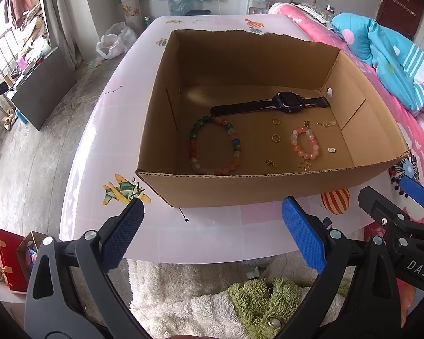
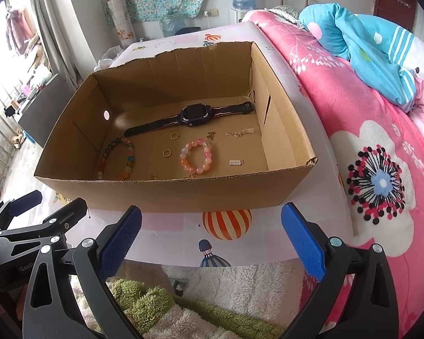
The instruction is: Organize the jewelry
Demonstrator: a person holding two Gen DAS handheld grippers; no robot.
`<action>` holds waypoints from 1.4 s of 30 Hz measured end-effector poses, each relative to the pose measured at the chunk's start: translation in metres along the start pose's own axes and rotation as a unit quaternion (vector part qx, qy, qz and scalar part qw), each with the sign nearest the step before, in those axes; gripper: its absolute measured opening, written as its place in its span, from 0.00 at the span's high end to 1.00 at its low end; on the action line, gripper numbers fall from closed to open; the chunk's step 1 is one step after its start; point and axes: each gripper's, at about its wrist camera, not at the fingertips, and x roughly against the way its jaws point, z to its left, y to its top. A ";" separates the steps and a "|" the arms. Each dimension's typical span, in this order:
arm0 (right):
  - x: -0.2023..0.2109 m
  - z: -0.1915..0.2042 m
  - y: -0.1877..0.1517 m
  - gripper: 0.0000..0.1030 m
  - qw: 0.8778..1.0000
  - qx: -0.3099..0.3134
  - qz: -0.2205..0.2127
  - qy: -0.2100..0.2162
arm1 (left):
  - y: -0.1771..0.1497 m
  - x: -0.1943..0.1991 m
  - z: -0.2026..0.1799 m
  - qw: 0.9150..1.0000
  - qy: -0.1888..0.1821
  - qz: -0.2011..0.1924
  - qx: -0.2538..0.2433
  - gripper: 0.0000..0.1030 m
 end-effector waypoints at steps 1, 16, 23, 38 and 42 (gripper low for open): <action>-0.001 0.000 -0.001 0.07 1.000 0.000 0.000 0.000 | 0.000 0.000 0.000 1.000 0.000 0.000 0.000 0.08; -0.003 0.001 -0.001 0.07 1.000 0.000 0.002 0.002 | -0.002 -0.002 0.001 1.000 0.000 0.003 -0.001 0.08; -0.003 0.001 -0.002 0.07 1.000 0.000 0.003 0.003 | -0.002 -0.002 0.001 1.000 0.000 0.004 -0.002 0.08; -0.004 0.000 0.000 0.07 1.000 0.000 0.004 0.004 | -0.004 -0.004 0.001 1.000 0.000 0.006 -0.003 0.08; -0.004 0.001 0.000 0.07 1.000 0.000 0.004 0.003 | -0.003 -0.004 0.001 1.000 0.000 0.006 -0.003 0.08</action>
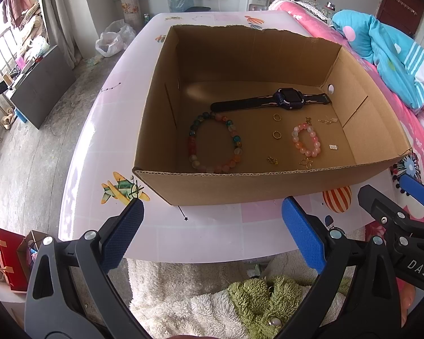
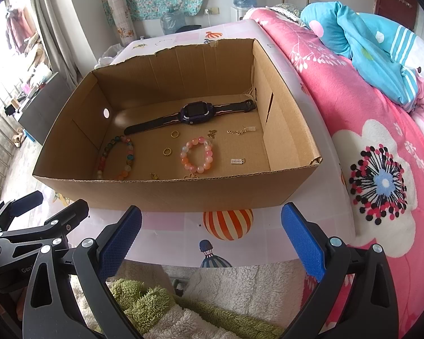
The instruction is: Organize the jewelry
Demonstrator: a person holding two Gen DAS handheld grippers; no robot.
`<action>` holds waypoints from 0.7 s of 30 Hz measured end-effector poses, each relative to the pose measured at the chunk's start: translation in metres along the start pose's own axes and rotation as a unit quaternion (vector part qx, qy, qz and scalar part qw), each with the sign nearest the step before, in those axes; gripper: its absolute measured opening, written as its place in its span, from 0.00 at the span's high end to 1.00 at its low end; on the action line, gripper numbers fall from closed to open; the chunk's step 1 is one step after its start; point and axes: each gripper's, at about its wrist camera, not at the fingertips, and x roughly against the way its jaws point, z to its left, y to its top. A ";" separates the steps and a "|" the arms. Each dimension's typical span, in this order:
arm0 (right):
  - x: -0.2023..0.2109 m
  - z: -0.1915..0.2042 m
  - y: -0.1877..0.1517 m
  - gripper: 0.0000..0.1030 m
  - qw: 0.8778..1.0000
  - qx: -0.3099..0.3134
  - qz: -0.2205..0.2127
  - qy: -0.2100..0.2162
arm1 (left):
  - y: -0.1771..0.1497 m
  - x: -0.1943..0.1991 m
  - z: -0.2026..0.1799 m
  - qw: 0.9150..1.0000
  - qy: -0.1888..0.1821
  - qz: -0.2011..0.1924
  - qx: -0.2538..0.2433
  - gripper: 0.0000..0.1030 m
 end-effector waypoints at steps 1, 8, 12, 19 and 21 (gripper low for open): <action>0.000 0.000 0.000 0.07 1.000 0.000 0.000 0.000 | 0.001 0.000 0.000 1.000 0.000 0.000 0.000 0.08; -0.005 -0.002 0.002 0.07 1.000 0.003 0.004 0.000 | 0.000 -0.001 0.000 1.000 -0.002 0.002 -0.002 0.08; -0.005 0.000 0.001 0.07 1.000 0.004 0.005 0.000 | 0.001 -0.002 0.001 1.000 -0.002 0.003 -0.001 0.08; -0.008 -0.001 0.006 0.07 1.000 0.010 0.008 0.002 | 0.002 -0.002 0.004 1.000 -0.003 0.005 0.000 0.08; -0.009 -0.001 0.006 0.07 1.000 0.011 0.009 0.002 | 0.002 -0.003 0.004 1.000 -0.004 0.007 0.001 0.08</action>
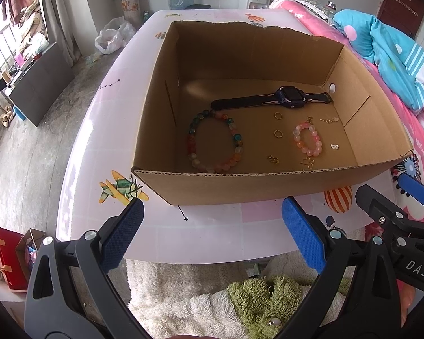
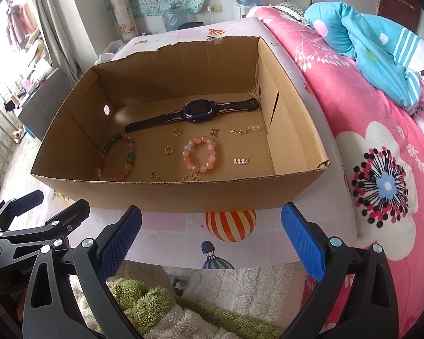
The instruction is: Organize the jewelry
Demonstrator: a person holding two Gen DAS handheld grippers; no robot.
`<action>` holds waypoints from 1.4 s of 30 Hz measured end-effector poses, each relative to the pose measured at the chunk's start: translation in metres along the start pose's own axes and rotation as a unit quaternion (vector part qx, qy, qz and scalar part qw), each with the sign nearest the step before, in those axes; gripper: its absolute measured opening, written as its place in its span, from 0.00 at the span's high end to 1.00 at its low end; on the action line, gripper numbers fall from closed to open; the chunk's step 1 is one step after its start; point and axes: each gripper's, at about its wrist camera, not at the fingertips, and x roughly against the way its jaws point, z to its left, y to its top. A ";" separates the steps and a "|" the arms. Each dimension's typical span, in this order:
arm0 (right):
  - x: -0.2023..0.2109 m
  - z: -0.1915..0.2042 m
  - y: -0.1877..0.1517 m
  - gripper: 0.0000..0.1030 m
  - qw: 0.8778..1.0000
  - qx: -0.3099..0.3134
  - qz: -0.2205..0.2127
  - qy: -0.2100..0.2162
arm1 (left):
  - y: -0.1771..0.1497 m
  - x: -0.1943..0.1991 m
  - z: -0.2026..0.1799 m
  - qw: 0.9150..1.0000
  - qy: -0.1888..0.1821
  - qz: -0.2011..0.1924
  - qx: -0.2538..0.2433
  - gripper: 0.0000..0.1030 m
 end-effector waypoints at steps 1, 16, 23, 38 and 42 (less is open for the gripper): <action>-0.001 0.000 0.000 0.07 1.000 0.000 0.001 0.000 | 0.000 0.000 0.000 1.000 -0.001 0.001 0.000 0.08; -0.006 -0.002 0.000 0.07 1.000 0.000 0.007 0.001 | 0.000 -0.005 0.002 1.000 -0.001 0.008 0.001 0.08; -0.007 -0.003 0.000 0.07 1.000 -0.001 0.009 0.002 | 0.000 -0.006 0.001 1.000 -0.001 0.010 0.002 0.08; -0.008 -0.002 0.000 0.07 1.000 -0.001 0.009 0.003 | -0.001 -0.007 0.001 1.000 0.000 0.011 0.002 0.08; -0.007 -0.002 0.000 0.07 1.000 -0.001 0.009 0.003 | -0.001 -0.007 0.001 1.000 0.001 0.011 0.003 0.08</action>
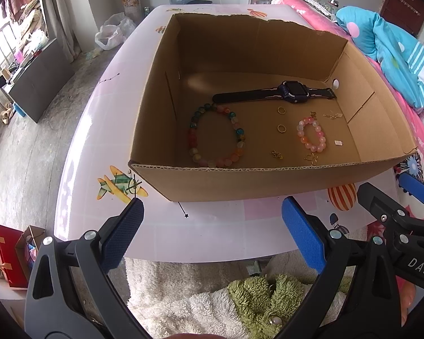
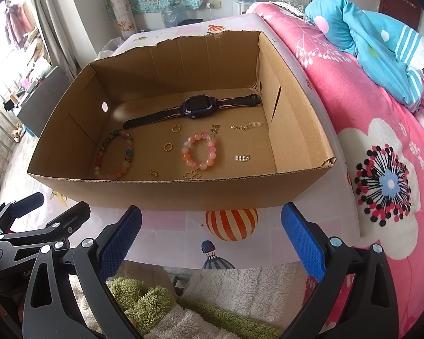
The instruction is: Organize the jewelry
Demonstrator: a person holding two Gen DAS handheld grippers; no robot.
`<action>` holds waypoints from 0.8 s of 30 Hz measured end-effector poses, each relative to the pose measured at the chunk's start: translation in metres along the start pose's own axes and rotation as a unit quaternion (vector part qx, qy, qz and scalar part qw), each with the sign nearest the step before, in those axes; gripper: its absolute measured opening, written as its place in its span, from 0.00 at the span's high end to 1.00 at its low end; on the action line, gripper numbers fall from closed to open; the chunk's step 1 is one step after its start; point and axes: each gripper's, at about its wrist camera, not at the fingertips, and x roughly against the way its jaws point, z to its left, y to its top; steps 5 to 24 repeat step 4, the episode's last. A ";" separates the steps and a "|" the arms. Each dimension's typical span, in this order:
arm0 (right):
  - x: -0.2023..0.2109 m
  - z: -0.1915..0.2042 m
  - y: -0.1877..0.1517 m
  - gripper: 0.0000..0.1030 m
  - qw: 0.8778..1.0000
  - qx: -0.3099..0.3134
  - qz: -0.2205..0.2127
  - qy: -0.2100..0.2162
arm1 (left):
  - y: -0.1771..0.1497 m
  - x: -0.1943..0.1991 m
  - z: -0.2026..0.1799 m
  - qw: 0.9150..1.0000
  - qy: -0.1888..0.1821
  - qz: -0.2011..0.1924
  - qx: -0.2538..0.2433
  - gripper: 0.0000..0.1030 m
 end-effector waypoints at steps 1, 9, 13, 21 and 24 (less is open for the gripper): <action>0.000 0.000 0.000 0.07 1.000 0.000 0.000 0.000 | 0.000 0.000 0.000 1.000 0.000 0.000 0.000 0.08; 0.000 0.000 0.000 0.07 1.000 -0.001 0.000 0.000 | 0.001 0.000 0.000 1.000 -0.001 0.000 -0.001 0.08; 0.000 0.000 0.000 0.07 1.000 -0.001 0.000 0.000 | 0.001 0.000 0.000 1.000 -0.001 0.000 -0.001 0.08; 0.000 0.000 0.000 0.07 1.000 -0.001 0.000 0.000 | 0.001 0.000 0.000 1.000 -0.001 0.000 -0.001 0.08; 0.000 0.000 0.000 0.07 1.000 -0.001 0.000 0.000 | 0.001 0.000 0.000 1.000 -0.001 0.000 -0.001 0.08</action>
